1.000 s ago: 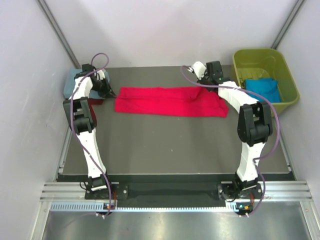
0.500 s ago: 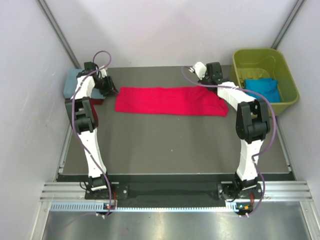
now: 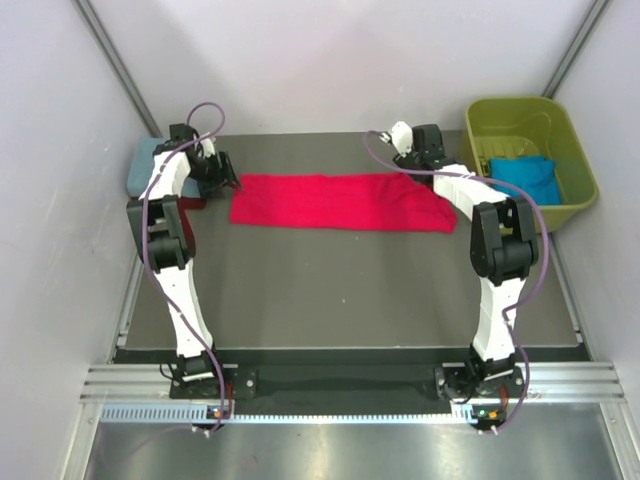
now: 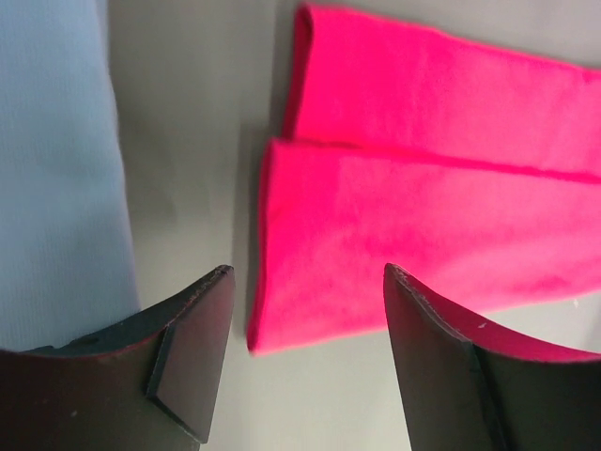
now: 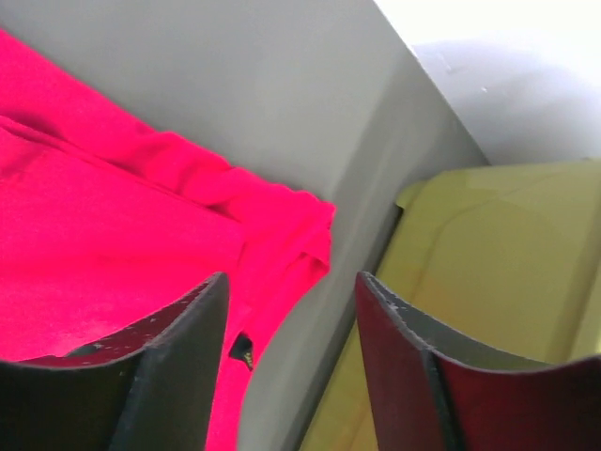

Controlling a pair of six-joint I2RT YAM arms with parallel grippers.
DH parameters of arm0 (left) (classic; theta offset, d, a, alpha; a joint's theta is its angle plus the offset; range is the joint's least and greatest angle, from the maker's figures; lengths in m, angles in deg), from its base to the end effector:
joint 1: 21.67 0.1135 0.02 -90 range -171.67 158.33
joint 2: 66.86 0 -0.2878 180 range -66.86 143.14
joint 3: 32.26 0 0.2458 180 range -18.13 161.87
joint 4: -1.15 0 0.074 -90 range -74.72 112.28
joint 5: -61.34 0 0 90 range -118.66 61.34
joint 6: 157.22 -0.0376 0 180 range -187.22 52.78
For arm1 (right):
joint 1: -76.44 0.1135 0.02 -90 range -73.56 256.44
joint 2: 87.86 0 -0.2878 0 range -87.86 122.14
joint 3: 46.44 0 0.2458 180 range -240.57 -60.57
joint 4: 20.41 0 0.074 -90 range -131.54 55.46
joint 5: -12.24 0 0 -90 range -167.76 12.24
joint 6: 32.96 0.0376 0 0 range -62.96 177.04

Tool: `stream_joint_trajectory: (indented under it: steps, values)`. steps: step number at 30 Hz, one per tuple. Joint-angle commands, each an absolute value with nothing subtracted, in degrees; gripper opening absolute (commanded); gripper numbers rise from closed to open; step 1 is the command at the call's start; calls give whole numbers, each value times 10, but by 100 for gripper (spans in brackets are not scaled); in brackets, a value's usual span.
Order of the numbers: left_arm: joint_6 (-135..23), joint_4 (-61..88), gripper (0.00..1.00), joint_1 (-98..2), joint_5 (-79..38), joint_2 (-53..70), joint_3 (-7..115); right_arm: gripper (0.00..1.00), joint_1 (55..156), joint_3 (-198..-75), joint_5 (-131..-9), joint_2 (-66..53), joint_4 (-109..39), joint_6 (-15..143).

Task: Fold and stack the t-shirts
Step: Fold the tshirt

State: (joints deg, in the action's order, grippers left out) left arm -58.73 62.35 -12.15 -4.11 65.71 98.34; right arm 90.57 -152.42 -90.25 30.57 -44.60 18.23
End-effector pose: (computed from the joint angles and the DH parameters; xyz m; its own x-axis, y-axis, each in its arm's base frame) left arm 0.5048 0.0688 0.2204 -0.8755 -0.2830 -0.3917 -0.0958 0.8961 -0.4333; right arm 0.4732 0.1107 0.2475 -0.4071 -0.7335 -0.5444 -0.4173 0.6795 -0.6035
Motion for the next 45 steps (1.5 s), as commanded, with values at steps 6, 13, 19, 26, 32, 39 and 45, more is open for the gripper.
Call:
stream_joint_trajectory:
  steps: [6, 13, 19, 26, 32, 39, 45]
  values:
    - [-596, 649, 69, -118, -15, 588, 917, 61, 902, -1529, -876, 230, -489, 322]
    - [-598, 648, 69, -120, -15, 612, 893, 62, 878, -1508, -715, 255, -584, 525]
    - [-610, 648, 69, -126, -40, 629, 898, 62, 823, -1471, -613, 275, -577, 641]
    - [-626, 649, 68, -153, -77, 657, 912, 62, 775, -1449, -555, 304, -563, 717]
    - [-637, 651, 65, -185, -103, 676, 926, 62, 773, -1444, -531, 324, -555, 737]
    - [-637, 653, 56, -196, -132, 687, 926, 62, 773, -1429, -519, 333, -543, 748]
    - [-635, 660, 20, -191, -150, 667, 910, 62, 775, -1434, -518, 335, -542, 748]
